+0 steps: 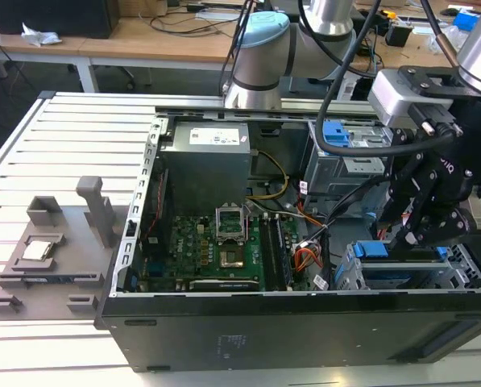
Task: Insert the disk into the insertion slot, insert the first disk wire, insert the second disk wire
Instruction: 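Insert the disk into the insertion slot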
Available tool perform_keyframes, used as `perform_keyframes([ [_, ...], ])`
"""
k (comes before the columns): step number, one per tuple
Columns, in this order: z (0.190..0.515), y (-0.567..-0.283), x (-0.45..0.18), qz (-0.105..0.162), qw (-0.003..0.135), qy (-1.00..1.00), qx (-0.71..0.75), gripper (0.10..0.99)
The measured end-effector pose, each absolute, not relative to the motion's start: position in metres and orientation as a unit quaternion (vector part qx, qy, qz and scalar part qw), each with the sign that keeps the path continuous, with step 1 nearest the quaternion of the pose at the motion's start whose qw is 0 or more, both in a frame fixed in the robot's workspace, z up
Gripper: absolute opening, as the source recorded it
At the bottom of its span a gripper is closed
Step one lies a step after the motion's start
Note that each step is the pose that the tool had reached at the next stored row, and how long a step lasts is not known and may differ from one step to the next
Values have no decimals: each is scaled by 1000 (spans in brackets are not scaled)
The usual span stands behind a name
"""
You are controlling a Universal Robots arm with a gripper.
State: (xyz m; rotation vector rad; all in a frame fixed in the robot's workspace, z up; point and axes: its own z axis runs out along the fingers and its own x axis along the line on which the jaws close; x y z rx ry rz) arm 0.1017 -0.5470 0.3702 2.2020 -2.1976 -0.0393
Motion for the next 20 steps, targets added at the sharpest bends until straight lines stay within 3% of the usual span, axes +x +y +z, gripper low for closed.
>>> perform_keyframes([
  [3,370,-547,102,-13,15,-706,708,439],
  [6,370,-547,102,-13,15,-706,708,361],
  [7,370,-547,102,-13,15,-706,708,235],
  [9,370,-547,102,-13,15,-706,708,114],
  [20,369,-547,118,-13,15,-706,708,106],
])
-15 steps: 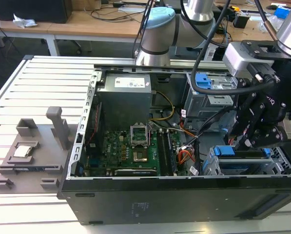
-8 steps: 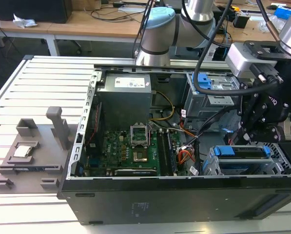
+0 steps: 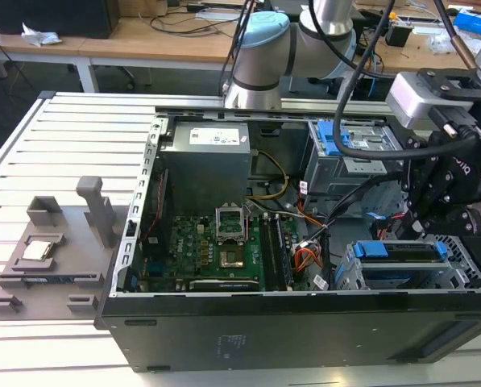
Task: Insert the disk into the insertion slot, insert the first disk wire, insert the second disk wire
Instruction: 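Insert the disk into the insertion slot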
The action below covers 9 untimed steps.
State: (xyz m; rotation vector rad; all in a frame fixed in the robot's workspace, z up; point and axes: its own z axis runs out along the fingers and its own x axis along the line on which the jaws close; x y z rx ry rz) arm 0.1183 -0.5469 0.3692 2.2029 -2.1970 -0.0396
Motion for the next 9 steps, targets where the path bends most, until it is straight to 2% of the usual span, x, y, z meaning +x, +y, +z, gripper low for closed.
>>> perform_keyframes([
  [9,369,-547,128,-13,15,-706,708,106],
])
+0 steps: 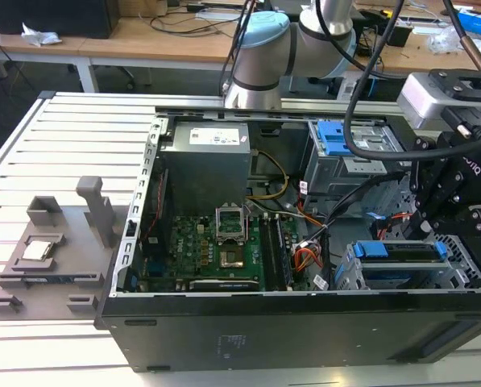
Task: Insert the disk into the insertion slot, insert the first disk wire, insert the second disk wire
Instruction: 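Insert the disk into the insertion slot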
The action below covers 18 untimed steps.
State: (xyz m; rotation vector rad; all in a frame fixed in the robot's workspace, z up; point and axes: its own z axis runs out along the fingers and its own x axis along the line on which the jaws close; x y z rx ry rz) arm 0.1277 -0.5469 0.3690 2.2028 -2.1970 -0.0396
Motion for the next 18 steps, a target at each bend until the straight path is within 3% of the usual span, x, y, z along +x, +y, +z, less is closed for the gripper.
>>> perform_keyframes([
  [18,360,-547,150,-13,15,-706,708,106],
])
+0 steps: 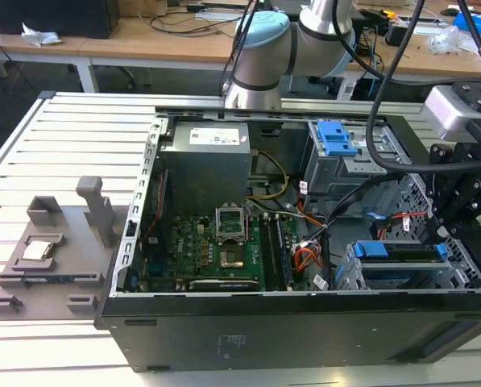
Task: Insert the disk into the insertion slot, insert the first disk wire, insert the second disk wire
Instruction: 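Insert the disk into the insertion slot, then insert the first disk wire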
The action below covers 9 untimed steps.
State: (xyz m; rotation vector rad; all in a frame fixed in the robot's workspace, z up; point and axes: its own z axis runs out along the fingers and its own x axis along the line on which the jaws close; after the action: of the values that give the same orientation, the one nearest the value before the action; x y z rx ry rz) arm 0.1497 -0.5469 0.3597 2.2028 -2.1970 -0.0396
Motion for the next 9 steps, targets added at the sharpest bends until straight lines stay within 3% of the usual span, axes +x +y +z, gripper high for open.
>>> perform_keyframes([
  [9,359,-547,150,-13,15,-706,708,106],
])
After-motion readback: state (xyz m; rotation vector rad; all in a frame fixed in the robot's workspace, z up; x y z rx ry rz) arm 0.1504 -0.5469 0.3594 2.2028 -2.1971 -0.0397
